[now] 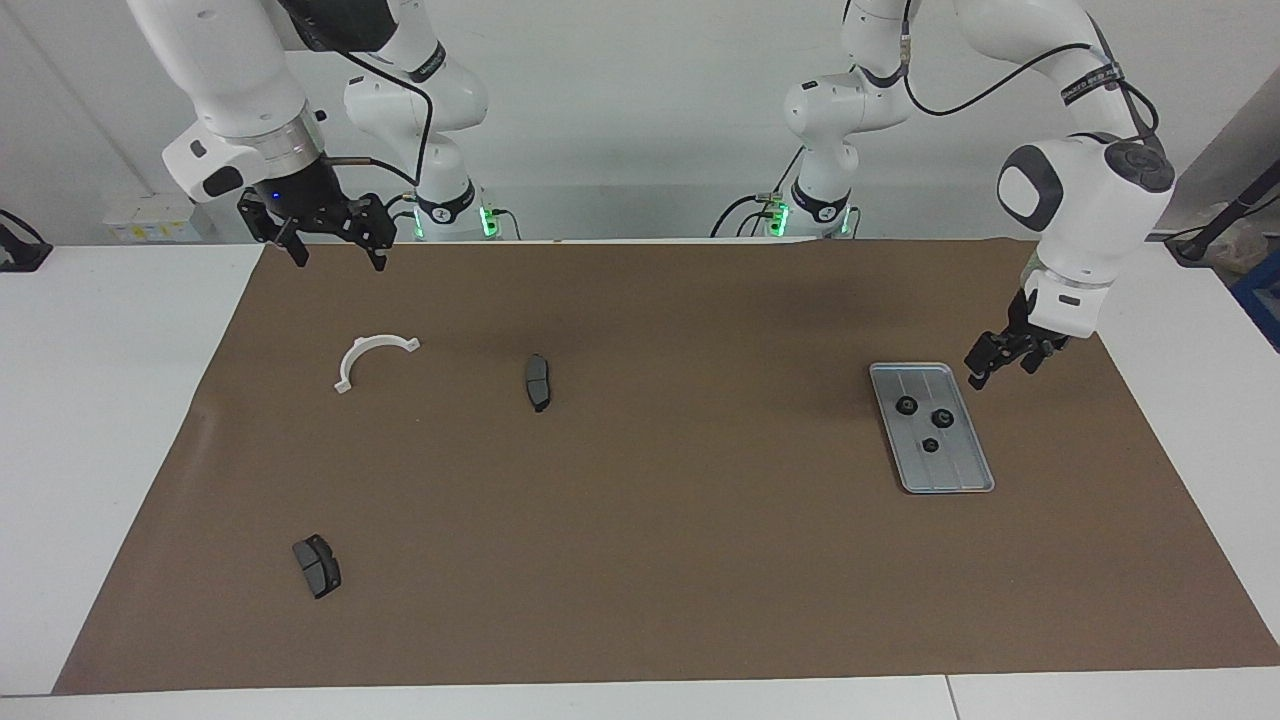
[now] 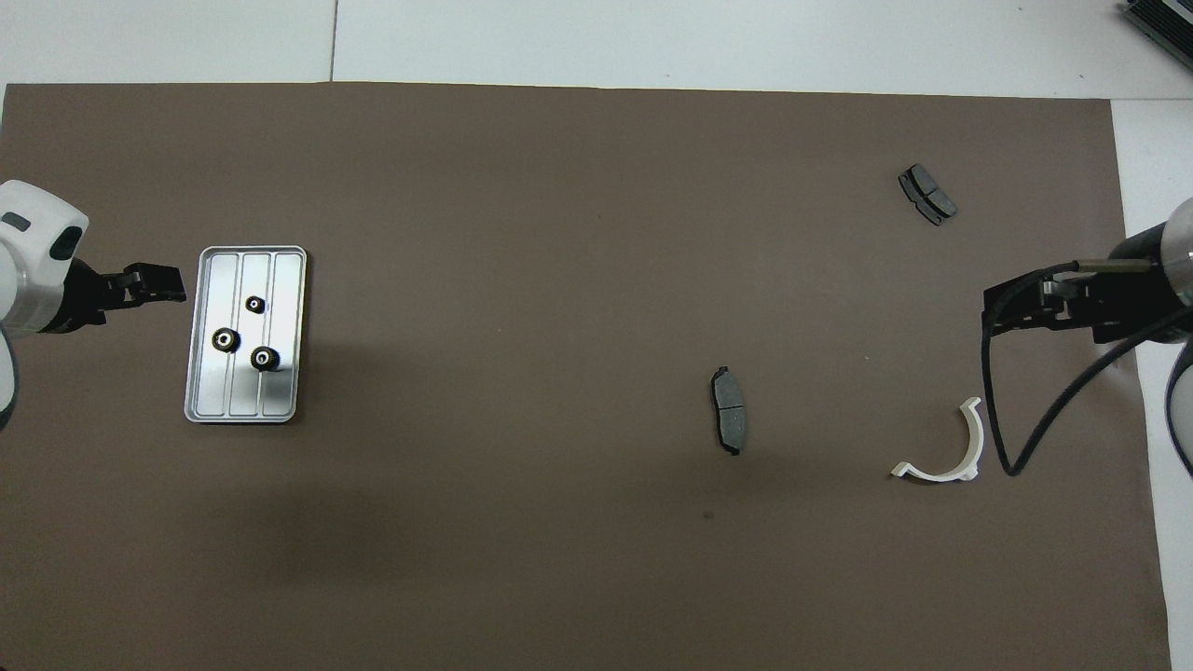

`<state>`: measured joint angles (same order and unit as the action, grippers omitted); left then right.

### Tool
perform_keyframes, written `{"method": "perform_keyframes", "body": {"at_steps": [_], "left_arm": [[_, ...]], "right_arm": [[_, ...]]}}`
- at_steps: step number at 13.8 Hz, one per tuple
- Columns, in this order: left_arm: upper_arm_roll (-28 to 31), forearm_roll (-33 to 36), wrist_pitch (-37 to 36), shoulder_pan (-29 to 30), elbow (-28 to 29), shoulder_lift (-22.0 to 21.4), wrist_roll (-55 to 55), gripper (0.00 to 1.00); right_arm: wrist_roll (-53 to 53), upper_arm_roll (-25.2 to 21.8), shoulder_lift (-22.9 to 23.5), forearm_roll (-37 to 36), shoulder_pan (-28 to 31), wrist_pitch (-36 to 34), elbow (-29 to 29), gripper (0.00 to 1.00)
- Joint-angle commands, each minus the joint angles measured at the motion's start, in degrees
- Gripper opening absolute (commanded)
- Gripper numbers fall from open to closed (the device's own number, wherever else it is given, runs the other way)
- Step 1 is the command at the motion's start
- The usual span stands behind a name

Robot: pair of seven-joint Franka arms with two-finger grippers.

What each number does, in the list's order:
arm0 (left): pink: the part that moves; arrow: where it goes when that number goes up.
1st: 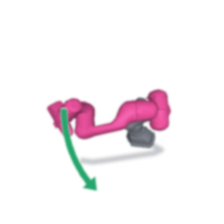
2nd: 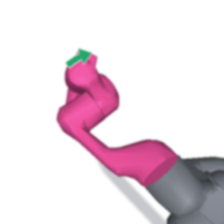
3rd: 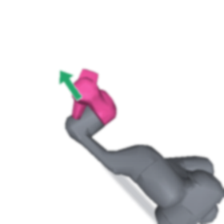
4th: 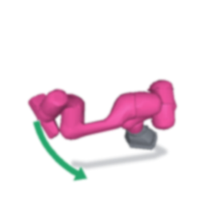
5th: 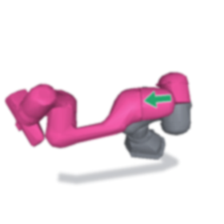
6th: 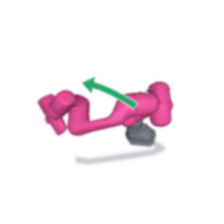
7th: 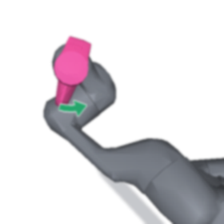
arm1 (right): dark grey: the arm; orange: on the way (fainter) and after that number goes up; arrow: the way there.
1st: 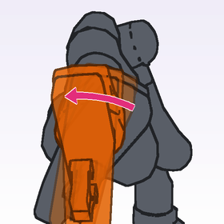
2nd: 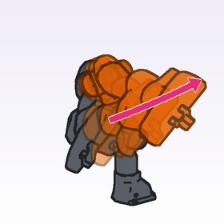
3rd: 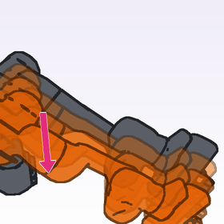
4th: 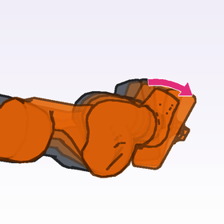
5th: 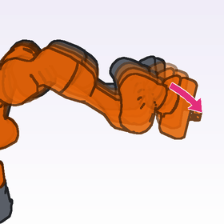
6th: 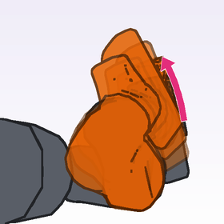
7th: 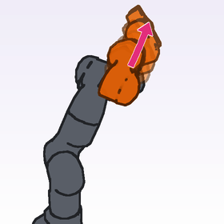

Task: Place bearing gear from tray to pile
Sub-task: 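Reach the left gripper down to a black gear in the tray, then close the left gripper on the black gear and lift it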

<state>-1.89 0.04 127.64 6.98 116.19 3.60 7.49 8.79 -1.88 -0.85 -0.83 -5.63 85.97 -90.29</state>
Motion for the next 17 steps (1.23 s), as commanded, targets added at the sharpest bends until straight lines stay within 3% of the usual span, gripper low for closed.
{"method": "perform_keyframes", "body": {"at_steps": [1,5,9,17], "left_arm": [[-0.1,0.7,3.0,0.5,1.6,0.6,0.2,1.00],[-0.1,0.7,10.3,0.1,5.4,3.9,-0.7,0.86],[-0.1,0.7,10.7,-0.1,6.7,4.7,-2.9,0.69],[-0.1,0.7,14.4,-0.5,8.6,8.2,-6.3,0.66]], "right_arm": [[-1.8,0.0,-1.3,1.4,0.4,0.8,-1.4,1.00],[-1.8,0.0,-1.3,1.4,0.4,0.8,-1.5,1.00],[-1.8,0.0,-1.2,1.4,0.4,0.8,-1.4,1.00],[-1.8,0.0,-1.2,1.4,1.0,0.8,-1.4,1.00]]}}
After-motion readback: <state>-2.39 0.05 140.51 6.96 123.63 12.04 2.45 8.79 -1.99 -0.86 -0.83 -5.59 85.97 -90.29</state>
